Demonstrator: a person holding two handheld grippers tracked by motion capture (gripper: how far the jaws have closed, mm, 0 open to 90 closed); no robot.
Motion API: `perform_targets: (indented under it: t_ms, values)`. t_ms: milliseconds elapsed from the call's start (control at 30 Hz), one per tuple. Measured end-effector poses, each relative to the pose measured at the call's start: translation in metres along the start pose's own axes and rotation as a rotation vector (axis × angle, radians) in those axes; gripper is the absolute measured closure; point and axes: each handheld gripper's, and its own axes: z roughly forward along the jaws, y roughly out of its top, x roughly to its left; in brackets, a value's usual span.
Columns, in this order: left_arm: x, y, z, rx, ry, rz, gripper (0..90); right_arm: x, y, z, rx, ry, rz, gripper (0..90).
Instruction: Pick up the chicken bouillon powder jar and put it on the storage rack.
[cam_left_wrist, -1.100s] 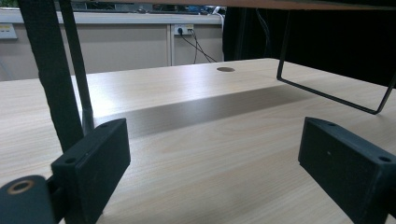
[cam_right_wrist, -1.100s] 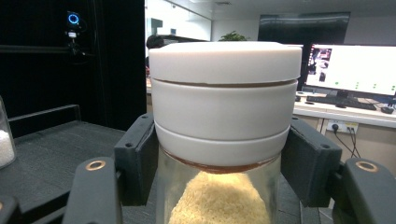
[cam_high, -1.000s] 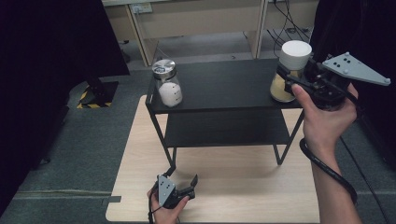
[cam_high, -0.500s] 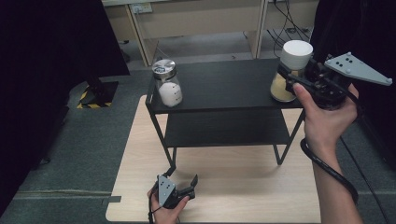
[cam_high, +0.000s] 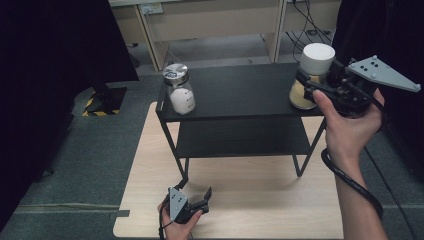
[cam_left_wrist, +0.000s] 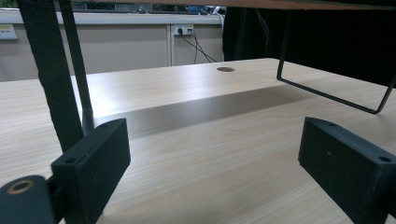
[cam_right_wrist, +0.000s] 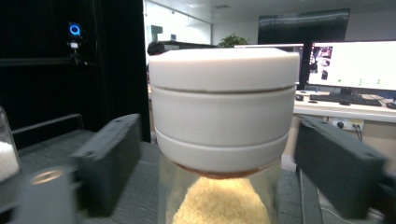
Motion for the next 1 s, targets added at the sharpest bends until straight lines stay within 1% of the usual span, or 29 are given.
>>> perform_targets:
  t_ms: [100, 233, 367, 567, 900, 1000]
  values:
    - [0.000, 0.000, 0.000, -0.002, 0.001, 0.000, 8.6, 0.003, 0.001, -0.001, 0.001, -0.018, -0.009, 7.3]
    - [0.000, 0.000, 0.000, 0.000, 0.000, -0.001, 8.5, 0.003, 0.002, -0.002, 0.007, -0.013, -0.022, 6.4]
    - [0.000, 0.000, 0.000, -0.001, 0.000, -0.001, 8.5, 0.002, 0.002, -0.004, 0.010, -0.008, -0.022, 5.9]
    - [0.000, 0.000, 0.000, -0.002, 0.000, -0.001, 8.5, 0.001, -0.004, -0.011, 0.011, -0.004, -0.026, 5.5]
    - [0.000, 0.000, 0.000, -0.001, 0.000, -0.001, 8.5, 0.004, -0.016, -0.018, 0.016, -0.002, -0.048, 5.2]
    - [0.000, -0.001, 0.000, -0.004, 0.000, -0.001, 8.5, 0.004, -0.019, -0.020, 0.014, -0.003, -0.045, 5.2]
